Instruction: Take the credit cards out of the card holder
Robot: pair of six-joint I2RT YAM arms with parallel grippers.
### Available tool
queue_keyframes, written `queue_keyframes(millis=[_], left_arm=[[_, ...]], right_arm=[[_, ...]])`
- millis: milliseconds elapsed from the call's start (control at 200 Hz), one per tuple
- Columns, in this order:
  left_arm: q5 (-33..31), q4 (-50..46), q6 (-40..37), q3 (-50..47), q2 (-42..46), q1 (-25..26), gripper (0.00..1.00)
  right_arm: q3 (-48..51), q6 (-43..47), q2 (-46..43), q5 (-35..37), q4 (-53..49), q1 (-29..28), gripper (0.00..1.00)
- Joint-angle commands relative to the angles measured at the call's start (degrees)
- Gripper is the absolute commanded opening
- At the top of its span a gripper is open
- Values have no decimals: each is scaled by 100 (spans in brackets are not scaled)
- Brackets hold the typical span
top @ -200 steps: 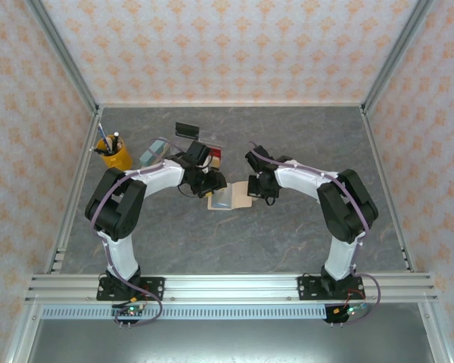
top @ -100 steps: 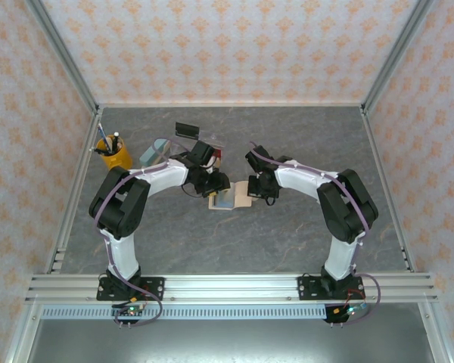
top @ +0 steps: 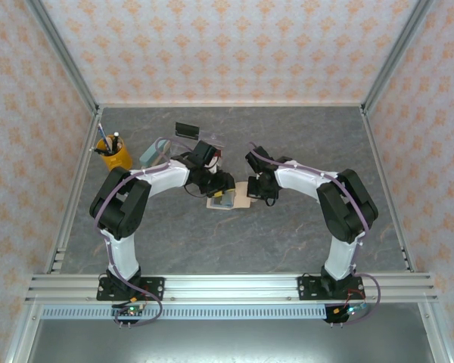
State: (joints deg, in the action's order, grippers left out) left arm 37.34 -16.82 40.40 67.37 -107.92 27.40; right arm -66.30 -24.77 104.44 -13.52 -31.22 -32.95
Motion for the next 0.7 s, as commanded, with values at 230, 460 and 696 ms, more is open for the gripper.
queue_keyframes(millis=[230,460,696], left_arm=[[570,820,138,-286,192,29,52],[455,930,161,-330,145,105,50],[501,1183,281,-374,-7,105,46]], right_arm=[[98,-5,-90,-16,77,9,6],[232,-165,-515,198,302,8,18],[369,-421,-1051,816,266,8,30]])
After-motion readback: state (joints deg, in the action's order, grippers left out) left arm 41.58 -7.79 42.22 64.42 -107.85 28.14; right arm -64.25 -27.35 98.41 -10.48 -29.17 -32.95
